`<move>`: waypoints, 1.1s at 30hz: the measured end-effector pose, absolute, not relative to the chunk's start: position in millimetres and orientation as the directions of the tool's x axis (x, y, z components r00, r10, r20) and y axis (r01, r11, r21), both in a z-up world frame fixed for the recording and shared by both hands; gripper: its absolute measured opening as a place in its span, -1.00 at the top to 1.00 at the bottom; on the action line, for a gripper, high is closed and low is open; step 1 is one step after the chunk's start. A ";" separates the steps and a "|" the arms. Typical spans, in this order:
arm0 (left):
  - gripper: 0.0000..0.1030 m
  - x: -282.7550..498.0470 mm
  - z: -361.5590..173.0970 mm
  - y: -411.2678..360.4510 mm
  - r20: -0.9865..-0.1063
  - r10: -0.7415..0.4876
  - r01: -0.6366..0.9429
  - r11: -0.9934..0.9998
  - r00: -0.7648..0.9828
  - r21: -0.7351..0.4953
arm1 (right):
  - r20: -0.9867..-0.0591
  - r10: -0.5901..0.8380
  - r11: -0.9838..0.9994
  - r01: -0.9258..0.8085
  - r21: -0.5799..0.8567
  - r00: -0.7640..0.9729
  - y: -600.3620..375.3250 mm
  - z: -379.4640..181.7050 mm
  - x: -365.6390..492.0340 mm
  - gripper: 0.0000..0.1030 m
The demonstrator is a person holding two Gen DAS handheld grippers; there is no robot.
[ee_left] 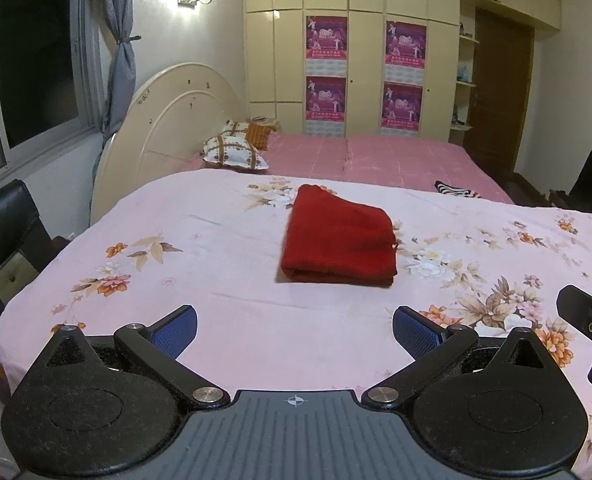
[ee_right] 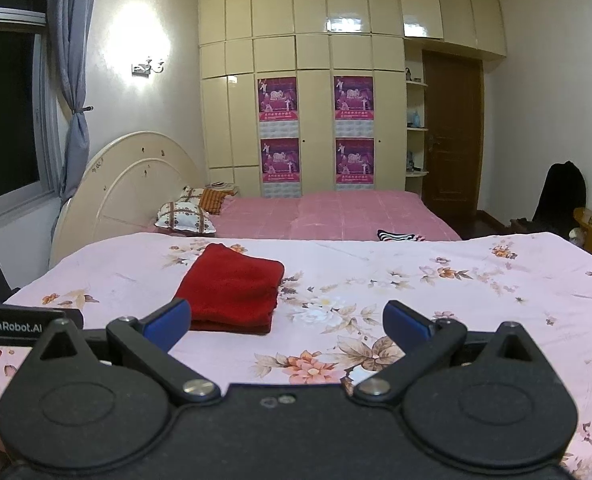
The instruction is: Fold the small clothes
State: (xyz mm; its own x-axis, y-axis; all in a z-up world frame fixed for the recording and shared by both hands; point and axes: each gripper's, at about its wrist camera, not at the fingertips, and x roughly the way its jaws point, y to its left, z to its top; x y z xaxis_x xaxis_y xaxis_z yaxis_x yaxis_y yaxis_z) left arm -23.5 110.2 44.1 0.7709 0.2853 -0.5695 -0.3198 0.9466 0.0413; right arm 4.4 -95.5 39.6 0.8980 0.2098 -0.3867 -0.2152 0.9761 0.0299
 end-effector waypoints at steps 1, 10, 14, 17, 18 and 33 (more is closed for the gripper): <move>-1.00 -24.1 44.1 109.7 -0.568 0.285 -0.319 0.947 0.772 0.041 | -0.387 0.210 0.976 -0.215 0.030 0.898 -95.3 39.6 4.2 -0.98; -1.00 -24.4 44.8 104.1 -0.559 0.287 -0.319 0.947 0.778 0.043 | -0.382 0.204 0.977 -0.210 0.026 0.902 -98.2 38.7 1.0 -0.98; -1.00 -23.6 44.6 102.9 -0.561 0.285 -0.314 0.948 0.778 0.046 | -0.384 0.202 0.978 -0.206 0.031 0.901 -100.0 38.6 0.9 -0.98; -1.00 -22.9 44.8 103.1 -0.562 0.286 -0.315 0.948 0.776 0.048 | -0.385 0.200 0.979 -0.204 0.030 0.901 -99.7 38.8 1.4 -0.98; -1.00 -22.4 44.6 103.1 -0.561 0.288 -0.315 0.948 0.776 0.050 | -0.386 0.199 0.979 -0.204 0.030 0.901 -99.4 38.7 1.3 -0.98; -1.00 -20.3 45.0 108.3 -0.561 0.315 -0.341 0.938 0.766 0.061 | -0.407 0.216 0.975 -0.220 0.037 0.887 -98.2 37.7 8.7 -0.98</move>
State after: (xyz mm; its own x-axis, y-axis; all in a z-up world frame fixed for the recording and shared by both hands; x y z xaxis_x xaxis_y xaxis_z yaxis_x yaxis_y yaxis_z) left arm -20.3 108.3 45.0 0.7657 0.3147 -0.5609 -0.3409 0.9381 0.0610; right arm 8.7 -98.2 37.7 0.8874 0.2157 -0.4075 -0.2202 0.9748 0.0365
